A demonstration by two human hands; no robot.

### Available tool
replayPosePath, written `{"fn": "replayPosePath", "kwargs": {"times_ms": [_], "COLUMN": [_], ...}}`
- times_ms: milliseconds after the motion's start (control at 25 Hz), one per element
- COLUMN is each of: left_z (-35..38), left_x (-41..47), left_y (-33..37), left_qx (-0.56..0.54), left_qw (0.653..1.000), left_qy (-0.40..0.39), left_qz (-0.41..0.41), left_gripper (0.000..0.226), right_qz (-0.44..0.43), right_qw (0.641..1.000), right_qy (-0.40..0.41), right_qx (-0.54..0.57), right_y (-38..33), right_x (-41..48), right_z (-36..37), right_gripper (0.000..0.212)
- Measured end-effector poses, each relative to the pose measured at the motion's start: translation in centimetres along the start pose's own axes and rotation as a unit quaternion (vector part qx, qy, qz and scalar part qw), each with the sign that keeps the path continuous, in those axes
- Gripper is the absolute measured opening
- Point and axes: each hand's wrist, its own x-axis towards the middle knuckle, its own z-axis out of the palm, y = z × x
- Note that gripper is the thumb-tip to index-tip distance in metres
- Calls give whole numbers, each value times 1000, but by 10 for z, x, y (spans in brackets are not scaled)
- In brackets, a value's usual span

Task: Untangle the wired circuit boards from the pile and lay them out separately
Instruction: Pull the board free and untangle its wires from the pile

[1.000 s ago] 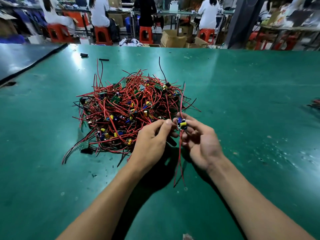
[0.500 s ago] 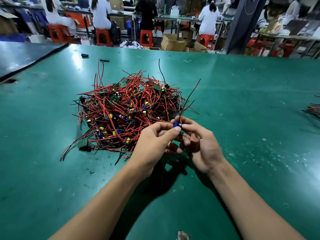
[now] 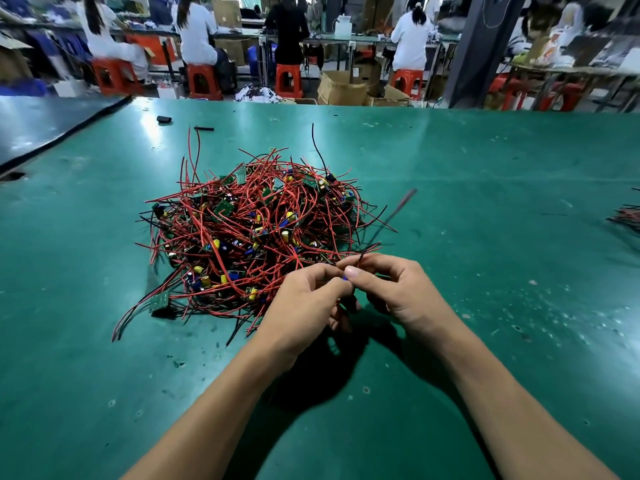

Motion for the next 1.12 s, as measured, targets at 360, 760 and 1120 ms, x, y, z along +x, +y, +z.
{"fn": "replayPosePath", "kwargs": {"times_ms": [360,760,1120], "left_z": [9,9,9], "left_x": [1,5,10], "left_y": [-7,-14,-16], "left_qx": [-71,42,54], "left_qw": [997,997,995], "left_qy": [-10,70,79], "left_qz": [-38,-2,-1], "left_gripper": [18,30,18], "right_qz": [15,-31,-42], "right_qw": [999,990,983], "right_qy": [-6,16,60], "right_qx": [-39,-136,-168], "right_y": [5,7,9], "right_x": [-2,3,6], "right_z": [-3,-2,-3], "right_gripper": [11,19,29]}}
